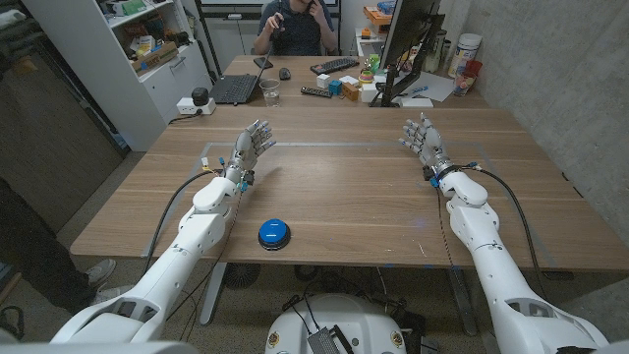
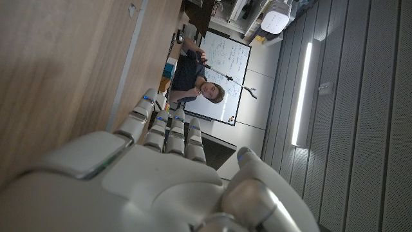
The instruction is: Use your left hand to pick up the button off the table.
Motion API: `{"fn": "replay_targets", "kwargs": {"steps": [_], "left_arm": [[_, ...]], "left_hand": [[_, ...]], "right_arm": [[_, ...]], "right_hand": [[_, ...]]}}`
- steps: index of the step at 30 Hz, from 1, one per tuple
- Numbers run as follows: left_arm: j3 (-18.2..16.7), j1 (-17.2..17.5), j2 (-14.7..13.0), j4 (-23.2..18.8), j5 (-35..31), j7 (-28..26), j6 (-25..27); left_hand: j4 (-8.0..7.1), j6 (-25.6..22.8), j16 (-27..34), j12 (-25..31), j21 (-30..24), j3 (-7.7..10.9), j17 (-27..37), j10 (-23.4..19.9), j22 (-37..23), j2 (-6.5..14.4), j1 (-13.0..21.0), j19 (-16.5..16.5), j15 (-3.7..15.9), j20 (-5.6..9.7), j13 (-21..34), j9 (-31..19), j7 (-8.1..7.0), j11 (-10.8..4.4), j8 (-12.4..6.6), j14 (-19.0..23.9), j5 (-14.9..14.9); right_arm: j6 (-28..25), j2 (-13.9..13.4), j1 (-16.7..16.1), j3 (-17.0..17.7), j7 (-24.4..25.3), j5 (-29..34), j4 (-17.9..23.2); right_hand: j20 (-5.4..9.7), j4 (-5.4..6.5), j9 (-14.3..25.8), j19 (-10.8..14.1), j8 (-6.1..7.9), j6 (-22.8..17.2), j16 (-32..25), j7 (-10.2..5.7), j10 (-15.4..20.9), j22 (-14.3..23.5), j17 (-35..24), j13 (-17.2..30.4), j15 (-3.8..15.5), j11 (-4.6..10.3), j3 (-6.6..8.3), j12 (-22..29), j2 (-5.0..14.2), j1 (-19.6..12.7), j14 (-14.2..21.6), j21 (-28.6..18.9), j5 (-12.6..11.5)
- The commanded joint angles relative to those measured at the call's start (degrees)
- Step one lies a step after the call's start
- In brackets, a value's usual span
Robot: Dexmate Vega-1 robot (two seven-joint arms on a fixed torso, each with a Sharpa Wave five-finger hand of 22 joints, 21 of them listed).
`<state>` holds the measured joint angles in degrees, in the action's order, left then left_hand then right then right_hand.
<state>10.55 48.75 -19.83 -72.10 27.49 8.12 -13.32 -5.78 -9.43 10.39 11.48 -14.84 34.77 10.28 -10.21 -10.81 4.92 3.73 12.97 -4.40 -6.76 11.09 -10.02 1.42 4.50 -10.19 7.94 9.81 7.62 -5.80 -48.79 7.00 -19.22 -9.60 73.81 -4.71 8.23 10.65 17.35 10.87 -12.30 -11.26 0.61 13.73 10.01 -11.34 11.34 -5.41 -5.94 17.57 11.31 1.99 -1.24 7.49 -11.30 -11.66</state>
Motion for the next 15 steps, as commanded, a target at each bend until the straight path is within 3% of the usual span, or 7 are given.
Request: {"fn": "replay_targets", "kwargs": {"steps": [1, 15], "left_arm": [[-3.6, 0.1, 3.2, 0.4, -4.0, 2.0, 1.5], [-5.3, 0.3, 4.5, 0.4, -5.5, 3.1, 1.9]], "left_hand": [[-0.05, -0.5, 0.3, 0.4, -0.1, 0.25, 0.2, -0.3, -0.3, 0.7, -0.2, 0.5, 0.03, -0.11, 0.3, -0.3, -0.07, -0.10, -0.40, 0.6, 0.2], [-0.06, -0.5, 0.3, 0.5, 0.0, 0.25, 0.2, -0.4, -0.3, 0.6, -0.2, 0.5, 0.02, -0.31, 0.3, -0.3, -0.12, -0.03, -0.42, 0.6, 0.3]], "right_arm": [[-0.9, 7.7, 1.6, 9.1, -6.4, 8.7, -0.8], [-1.2, 10.4, 2.1, 12.2, -8.8, 12.0, -0.2]], "right_hand": [[0.09, -0.01, 0.2, 0.4, 0.26, -0.3, -0.3, -0.10, 0.3, 0.3, -0.2, 0.2, 0.12, 0.01, 0.07, 0.2, 0.54, 0.0, 0.4, -0.3, -0.4], [0.03, -0.07, 0.2, 0.4, 0.30, -0.3, -0.3, -0.08, 0.3, 0.3, -0.1, 0.2, 0.00, -0.14, -0.10, 0.2, 0.63, -0.1, 0.5, -0.3, -0.4]]}}
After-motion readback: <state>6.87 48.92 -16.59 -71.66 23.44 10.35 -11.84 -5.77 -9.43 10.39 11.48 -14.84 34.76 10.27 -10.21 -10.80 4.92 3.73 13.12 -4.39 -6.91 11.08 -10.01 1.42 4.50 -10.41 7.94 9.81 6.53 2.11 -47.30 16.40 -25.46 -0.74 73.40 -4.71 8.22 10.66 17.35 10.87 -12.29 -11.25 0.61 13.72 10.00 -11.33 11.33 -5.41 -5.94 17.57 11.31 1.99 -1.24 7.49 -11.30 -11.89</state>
